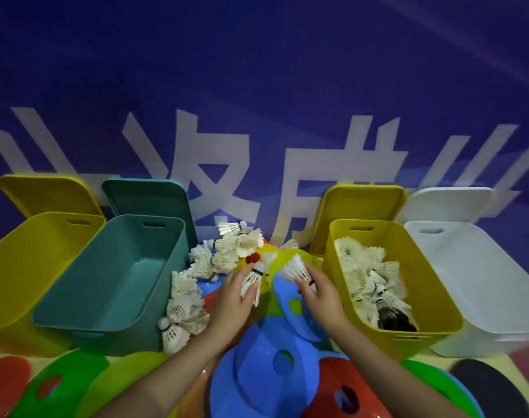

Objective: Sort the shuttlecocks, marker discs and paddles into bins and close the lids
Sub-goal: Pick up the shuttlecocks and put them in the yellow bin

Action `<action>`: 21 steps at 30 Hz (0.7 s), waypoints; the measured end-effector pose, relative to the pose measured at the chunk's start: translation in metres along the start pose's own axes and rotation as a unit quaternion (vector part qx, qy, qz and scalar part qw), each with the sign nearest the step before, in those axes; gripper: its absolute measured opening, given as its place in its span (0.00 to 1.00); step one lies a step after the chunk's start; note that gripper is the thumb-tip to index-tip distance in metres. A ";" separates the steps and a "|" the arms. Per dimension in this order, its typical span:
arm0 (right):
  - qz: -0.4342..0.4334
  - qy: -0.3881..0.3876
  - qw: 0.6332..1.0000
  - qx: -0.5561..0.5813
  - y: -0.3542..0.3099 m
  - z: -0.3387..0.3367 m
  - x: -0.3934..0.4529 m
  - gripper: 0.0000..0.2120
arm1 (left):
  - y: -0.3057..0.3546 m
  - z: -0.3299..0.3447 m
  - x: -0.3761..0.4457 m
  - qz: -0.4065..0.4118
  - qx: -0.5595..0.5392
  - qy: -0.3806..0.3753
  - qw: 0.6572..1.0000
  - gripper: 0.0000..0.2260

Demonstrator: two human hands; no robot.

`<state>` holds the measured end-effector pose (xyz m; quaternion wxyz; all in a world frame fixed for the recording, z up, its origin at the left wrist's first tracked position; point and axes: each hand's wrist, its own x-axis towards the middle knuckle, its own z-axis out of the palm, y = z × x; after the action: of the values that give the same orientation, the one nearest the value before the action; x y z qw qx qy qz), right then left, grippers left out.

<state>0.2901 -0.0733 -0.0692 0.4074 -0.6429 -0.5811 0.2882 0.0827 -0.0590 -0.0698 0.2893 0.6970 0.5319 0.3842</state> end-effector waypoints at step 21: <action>0.135 -0.040 0.955 -0.260 0.146 -0.184 0.062 0.20 | 0.096 0.157 0.011 -0.027 -0.009 -0.074 0.997 0.17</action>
<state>0.5298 -0.0460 -0.0958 0.1598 -0.7867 -0.5598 0.2052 0.2665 -0.0736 -0.0733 0.3443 0.7061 0.5244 0.3285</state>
